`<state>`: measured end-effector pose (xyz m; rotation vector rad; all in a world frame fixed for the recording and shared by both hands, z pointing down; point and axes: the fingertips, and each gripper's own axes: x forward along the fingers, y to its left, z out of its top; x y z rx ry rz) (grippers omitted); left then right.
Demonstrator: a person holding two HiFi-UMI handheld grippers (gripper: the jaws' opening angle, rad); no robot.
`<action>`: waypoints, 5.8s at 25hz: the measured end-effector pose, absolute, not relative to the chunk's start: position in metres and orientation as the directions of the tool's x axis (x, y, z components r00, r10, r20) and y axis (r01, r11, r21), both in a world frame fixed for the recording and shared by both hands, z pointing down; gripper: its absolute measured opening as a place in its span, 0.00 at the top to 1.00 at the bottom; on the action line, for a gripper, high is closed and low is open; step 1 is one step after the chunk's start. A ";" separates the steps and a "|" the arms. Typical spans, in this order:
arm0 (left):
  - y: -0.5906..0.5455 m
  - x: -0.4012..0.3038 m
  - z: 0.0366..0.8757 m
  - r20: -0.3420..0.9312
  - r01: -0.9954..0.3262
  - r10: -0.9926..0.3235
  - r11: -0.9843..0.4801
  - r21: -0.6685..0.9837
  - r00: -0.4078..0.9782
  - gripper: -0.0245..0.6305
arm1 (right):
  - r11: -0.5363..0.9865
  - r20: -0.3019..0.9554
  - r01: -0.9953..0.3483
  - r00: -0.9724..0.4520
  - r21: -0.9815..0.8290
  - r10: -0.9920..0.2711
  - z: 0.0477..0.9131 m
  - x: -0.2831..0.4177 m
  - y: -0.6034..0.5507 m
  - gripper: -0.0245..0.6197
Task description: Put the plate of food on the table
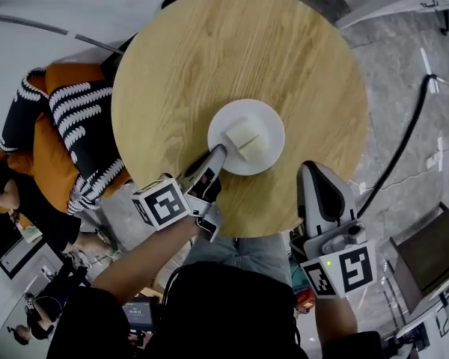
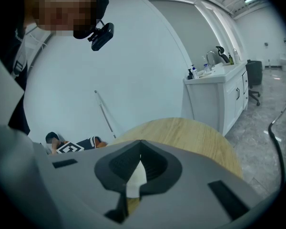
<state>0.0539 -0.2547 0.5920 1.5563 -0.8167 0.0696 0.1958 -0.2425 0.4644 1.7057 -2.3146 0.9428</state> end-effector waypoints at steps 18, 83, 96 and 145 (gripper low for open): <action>-0.249 0.034 0.602 0.695 -0.752 -0.359 -0.028 0.659 0.622 0.87 | 0.211 0.428 -0.886 -0.393 -0.413 -0.813 0.454 0.173 -0.239 0.95; -0.261 0.021 0.294 0.287 -0.705 -0.648 -0.684 0.188 0.705 0.77 | 0.365 0.241 -0.893 -0.428 -0.264 -0.871 0.313 0.122 -0.206 0.95; -0.252 0.011 0.237 0.170 -0.707 -0.686 -0.683 0.185 0.707 0.78 | 0.376 0.174 -0.903 -0.413 -0.209 -0.894 0.269 0.122 -0.203 0.95; -0.253 -0.009 0.203 0.096 -0.713 -0.710 -0.676 0.188 0.698 0.95 | 0.392 0.116 -0.913 -0.404 -0.108 -0.908 0.232 0.124 -0.213 0.95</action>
